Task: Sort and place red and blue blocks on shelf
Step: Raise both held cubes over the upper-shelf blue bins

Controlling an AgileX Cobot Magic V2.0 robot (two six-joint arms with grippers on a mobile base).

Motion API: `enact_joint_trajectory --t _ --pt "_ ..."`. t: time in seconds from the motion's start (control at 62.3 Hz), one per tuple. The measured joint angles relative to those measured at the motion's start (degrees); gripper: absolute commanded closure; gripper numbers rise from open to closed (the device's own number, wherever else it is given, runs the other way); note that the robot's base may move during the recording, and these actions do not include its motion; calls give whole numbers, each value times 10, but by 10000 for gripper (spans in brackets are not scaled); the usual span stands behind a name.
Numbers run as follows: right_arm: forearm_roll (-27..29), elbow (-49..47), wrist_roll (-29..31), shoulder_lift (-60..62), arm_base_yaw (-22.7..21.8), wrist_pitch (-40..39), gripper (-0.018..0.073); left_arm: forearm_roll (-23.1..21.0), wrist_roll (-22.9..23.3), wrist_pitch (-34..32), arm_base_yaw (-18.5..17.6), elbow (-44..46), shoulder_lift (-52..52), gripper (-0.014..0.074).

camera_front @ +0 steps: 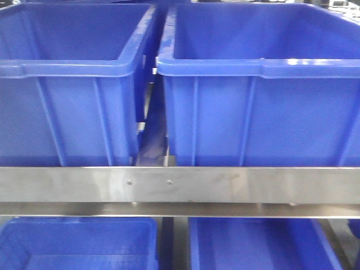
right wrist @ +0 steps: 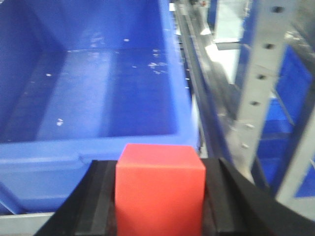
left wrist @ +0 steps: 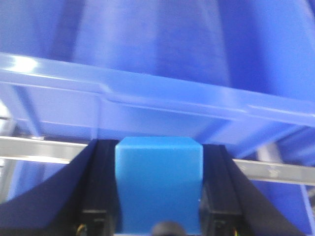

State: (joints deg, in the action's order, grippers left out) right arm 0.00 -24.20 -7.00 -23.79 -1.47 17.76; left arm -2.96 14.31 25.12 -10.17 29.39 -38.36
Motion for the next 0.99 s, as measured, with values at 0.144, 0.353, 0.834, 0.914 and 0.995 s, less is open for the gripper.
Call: enact_joint_trajectory --t 0.144,0.353,0.834,0.914,0.995 --pt "0 0 0 0 0 0 502 0 0 0 0 0 0 472" --pt "0 0 0 0 0 0 502 0 0 0 0 0 0 472" --pt "0 0 0 0 0 0 502 0 0 0 0 0 0 472" --pt "0 0 0 0 0 0 502 0 0 0 0 0 0 472" --pt "0 0 0 0 0 0 502 0 0 0 0 0 0 472"
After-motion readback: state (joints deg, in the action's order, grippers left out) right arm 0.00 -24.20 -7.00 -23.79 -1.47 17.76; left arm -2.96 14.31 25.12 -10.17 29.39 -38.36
